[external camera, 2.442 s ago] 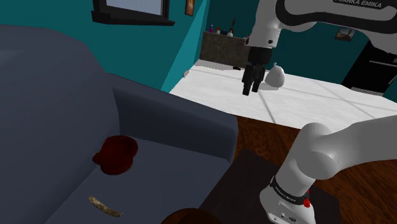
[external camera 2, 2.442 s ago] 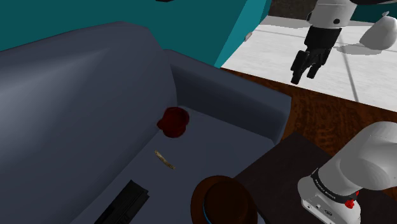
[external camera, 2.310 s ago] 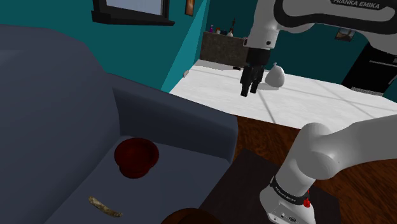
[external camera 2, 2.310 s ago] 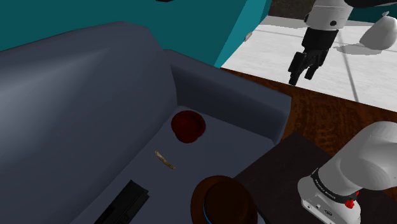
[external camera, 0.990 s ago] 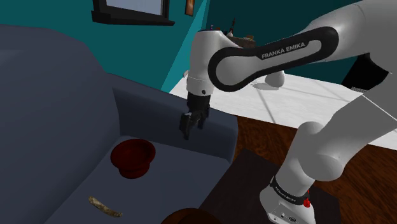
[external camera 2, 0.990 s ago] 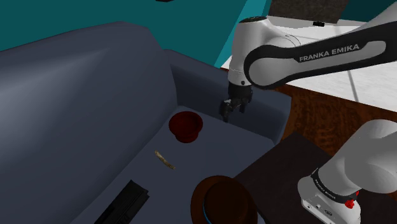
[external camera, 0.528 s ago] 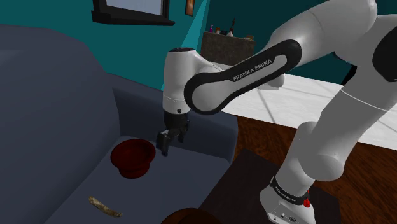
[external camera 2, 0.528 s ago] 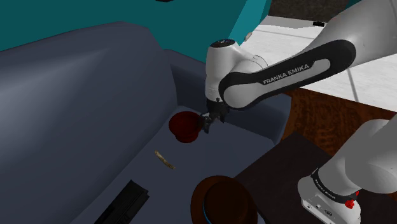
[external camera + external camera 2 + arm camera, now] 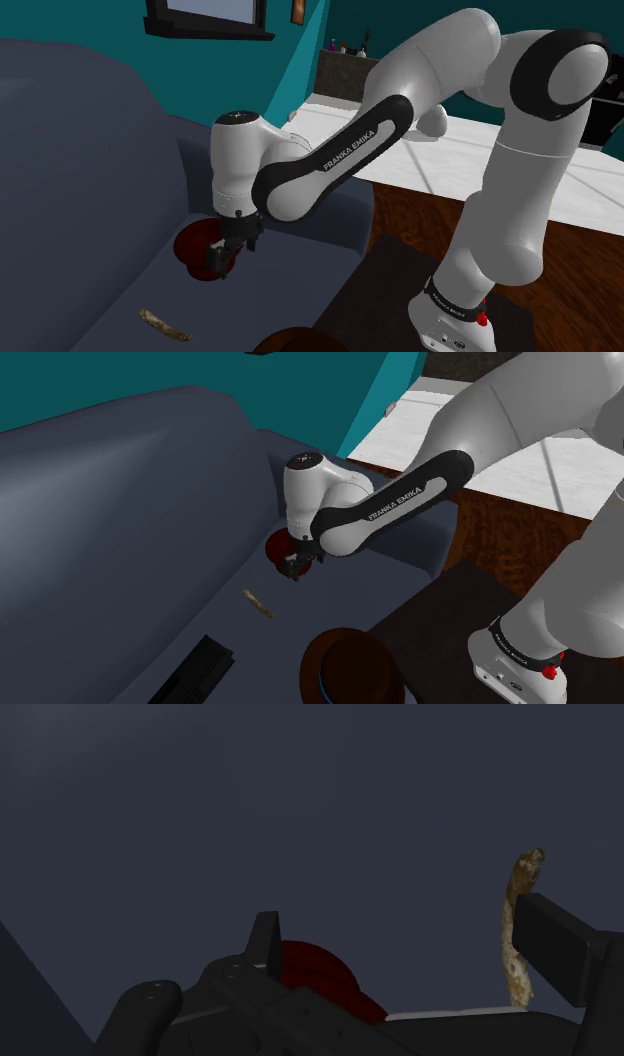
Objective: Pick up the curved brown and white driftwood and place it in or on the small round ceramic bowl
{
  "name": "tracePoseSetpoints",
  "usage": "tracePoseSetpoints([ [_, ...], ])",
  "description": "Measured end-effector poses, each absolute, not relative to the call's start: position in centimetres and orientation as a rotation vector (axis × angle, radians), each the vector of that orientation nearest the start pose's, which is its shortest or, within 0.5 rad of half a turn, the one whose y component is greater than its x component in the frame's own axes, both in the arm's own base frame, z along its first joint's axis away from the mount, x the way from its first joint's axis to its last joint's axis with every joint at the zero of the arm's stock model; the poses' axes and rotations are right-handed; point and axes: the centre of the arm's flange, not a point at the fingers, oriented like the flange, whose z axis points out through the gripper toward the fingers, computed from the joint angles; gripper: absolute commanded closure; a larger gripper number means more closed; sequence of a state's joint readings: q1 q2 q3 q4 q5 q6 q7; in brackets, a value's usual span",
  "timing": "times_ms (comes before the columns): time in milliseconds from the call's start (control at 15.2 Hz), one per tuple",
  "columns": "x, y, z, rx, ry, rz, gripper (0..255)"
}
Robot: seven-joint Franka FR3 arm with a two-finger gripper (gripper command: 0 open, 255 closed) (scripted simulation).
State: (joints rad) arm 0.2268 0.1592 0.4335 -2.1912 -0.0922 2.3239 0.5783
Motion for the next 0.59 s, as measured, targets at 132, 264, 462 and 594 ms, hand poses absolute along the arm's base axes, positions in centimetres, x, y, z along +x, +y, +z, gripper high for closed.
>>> tracePoseSetpoints([
  [132, 44.3, 35.8, 30.3, -3.143, -0.240, 0.003, 0],
  [264, 45.3, 37.9, 28.9, -3.147, -0.257, -0.007, 0],
  [462, 46.4, 41.0, 26.4, -3.153, -0.285, -0.022, 0],
  [594, 47.0, 42.6, 24.9, -3.155, -0.304, -0.031, 0],
])
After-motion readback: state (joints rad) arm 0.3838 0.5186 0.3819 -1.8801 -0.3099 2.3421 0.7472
